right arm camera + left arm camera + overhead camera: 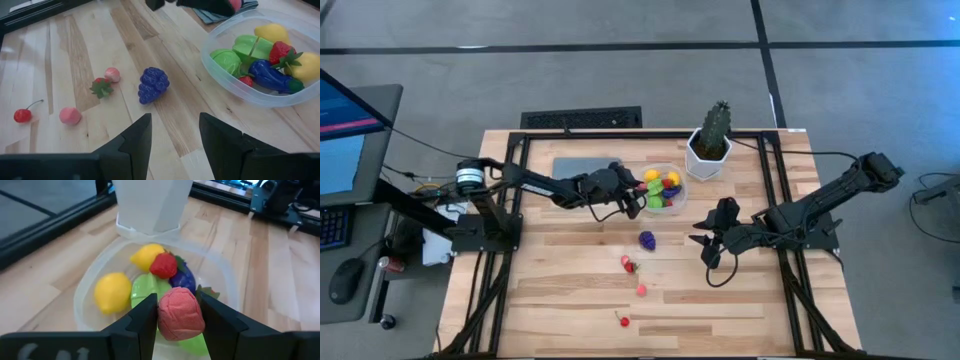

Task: Pick and placing Produce into tupperware
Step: Put the top left peach into the transparent bin

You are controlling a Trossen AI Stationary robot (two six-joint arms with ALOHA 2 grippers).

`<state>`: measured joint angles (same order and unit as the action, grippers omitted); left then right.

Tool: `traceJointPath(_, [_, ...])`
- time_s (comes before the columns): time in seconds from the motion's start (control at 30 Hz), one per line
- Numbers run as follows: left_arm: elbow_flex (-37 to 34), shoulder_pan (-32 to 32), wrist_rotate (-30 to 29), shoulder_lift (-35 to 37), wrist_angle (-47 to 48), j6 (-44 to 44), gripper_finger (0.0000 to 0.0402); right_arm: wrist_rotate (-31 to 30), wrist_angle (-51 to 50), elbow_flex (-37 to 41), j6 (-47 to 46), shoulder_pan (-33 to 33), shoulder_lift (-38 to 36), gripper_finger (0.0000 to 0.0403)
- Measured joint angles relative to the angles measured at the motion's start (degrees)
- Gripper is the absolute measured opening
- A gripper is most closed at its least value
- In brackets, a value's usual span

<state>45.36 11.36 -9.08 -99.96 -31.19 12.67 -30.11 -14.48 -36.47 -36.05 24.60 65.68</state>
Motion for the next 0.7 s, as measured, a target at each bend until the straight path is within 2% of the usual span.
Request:
traceJointPath(0.33, [4.47, 2.75, 2.76, -0.7, 1.07, 0.33, 0.0126, -1.12, -0.01, 0.0, 0.04, 0.0, -0.01, 0.0187])
traceJointPath(0.7, [12.1, 5.54, 5.79, -3.28, 10.61, -1.23, 0.0126, -1.46, 0.03, 0.01, 0.04, 0.0, -0.01, 0.0187])
